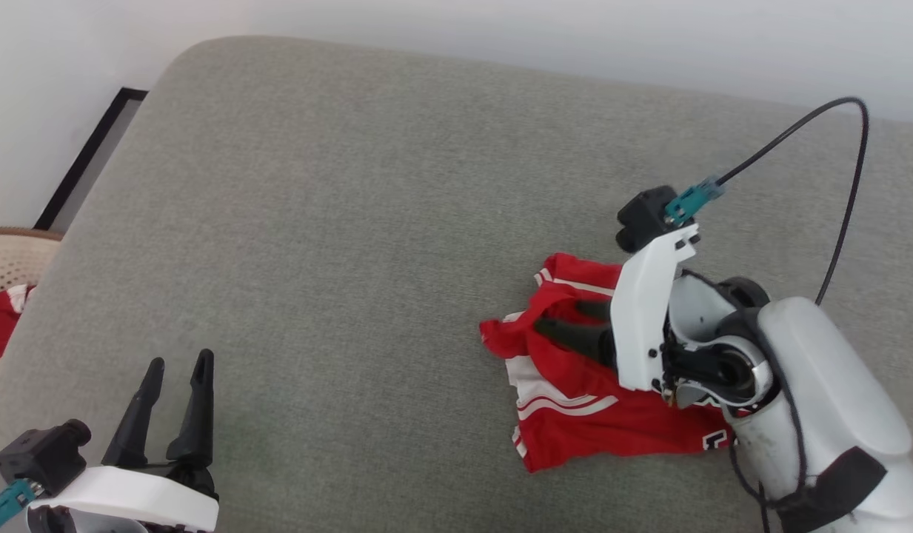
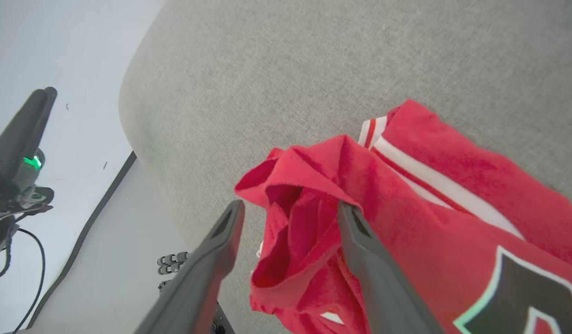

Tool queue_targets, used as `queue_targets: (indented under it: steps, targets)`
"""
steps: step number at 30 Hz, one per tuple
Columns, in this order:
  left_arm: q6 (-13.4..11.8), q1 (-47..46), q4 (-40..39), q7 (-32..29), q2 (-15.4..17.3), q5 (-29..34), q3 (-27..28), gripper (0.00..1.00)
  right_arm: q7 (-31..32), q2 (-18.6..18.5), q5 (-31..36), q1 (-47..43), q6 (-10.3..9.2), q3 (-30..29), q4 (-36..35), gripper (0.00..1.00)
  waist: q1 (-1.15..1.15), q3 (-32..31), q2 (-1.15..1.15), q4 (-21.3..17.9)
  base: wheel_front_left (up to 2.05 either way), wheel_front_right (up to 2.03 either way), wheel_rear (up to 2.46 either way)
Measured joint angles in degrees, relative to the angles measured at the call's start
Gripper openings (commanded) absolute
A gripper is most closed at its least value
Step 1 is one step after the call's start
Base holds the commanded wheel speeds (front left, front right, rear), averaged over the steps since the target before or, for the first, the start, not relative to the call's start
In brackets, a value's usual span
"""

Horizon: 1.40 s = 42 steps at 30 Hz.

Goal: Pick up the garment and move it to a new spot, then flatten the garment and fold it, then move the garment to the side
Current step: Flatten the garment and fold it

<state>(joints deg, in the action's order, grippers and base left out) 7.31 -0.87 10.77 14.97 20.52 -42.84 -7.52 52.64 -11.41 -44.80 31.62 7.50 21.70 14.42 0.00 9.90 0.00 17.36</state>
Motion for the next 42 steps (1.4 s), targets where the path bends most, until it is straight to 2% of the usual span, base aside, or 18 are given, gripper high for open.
queue_targets:
  steps: [8,19,28,35,42]
  targets:
    - [0.01,0.71,-0.48,0.01,0.49,0.05,0.82,1.0,-1.38,-2.79,-1.55,-0.08,0.0,-2.52,-5.67,1.0,0.0,-1.24,0.0,-2.83,0.0,0.0,0.0]
    - [0.01,2.91,-1.72,0.01,2.01,0.33,2.12,1.0,-8.69,-5.57,0.25,-5.91,0.0,-9.96,-12.55,1.0,0.0,-3.53,0.0,-7.4,0.0,0.0,0.0]
    - [-0.54,5.88,-3.16,0.01,2.83,1.94,3.49,1.0,-22.8,-7.13,2.03,-14.01,0.0,-15.59,-14.36,1.0,0.0,-6.4,0.0,-11.68,0.0,0.0,0.0]
    - [-0.75,7.76,-3.2,0.01,3.08,3.85,4.58,1.0,-36.52,-10.04,4.27,-20.0,0.0,-14.92,-12.78,1.0,0.0,-9.23,0.0,-14.0,0.0,0.0,0.0]
    - [-0.77,9.4,-4.66,0.01,2.48,8.89,7.28,1.0,-48.7,-12.52,7.55,-23.84,0.0,-12.66,-8.38,1.0,0.0,-11.17,0.0,-15.57,0.0,0.0,0.0]
